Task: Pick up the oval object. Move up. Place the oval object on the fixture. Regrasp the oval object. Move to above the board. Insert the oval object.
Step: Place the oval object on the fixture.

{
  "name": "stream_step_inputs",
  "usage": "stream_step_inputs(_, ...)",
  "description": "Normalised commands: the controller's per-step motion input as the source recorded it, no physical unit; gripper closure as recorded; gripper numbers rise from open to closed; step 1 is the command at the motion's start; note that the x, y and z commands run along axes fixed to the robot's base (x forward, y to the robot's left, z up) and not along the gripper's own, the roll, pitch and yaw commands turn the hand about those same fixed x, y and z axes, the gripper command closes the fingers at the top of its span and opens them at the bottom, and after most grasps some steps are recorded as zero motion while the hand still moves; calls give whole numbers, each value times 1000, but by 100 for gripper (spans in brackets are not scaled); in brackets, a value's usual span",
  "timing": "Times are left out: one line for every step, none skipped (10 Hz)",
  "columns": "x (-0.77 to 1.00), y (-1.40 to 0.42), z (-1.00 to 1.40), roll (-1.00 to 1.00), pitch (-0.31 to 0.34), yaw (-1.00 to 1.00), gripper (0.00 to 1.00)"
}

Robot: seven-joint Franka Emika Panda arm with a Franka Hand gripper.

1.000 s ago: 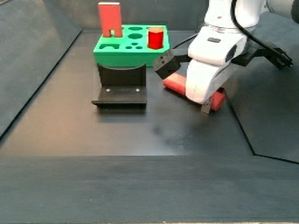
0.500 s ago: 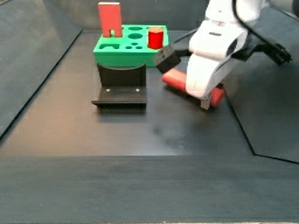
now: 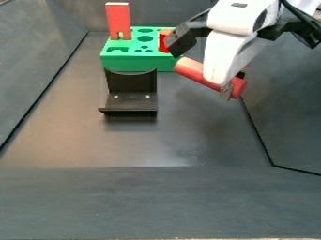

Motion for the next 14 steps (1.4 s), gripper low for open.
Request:
stream_step_inputs(8, 0, 1000, 16, -27, -2, 100)
stream_step_inputs(-8, 0, 1000, 18, 0, -4, 100)
stream_step_inputs(-14, 3, 1000, 27, 10, -8, 100)
stream_step_inputs(-18, 7, 1000, 41, 25, -15, 100)
stream_step_inputs(-23, 11, 1000, 52, 35, -20, 100)
stream_step_inputs(-28, 17, 1000, 68, 38, -24, 100)
stream_step_inputs(-31, 19, 1000, 74, 42, -24, 100)
stream_step_inputs(-36, 22, 1000, 84, 50, -20, 100)
stream_step_inputs(-35, 24, 964, 92, 54, -18, 100)
stream_step_inputs(-27, 24, 828, 97, 59, -12, 100)
stream_step_inputs(-20, 21, 690, 101, 68, -6, 100)
stream_step_inputs(-7, 13, 507, 98, 79, 6, 100)
stream_step_inputs(-2, 14, 366, 98, 86, 13, 100)
stream_step_inputs(-1, 11, 221, 99, 91, 19, 100)
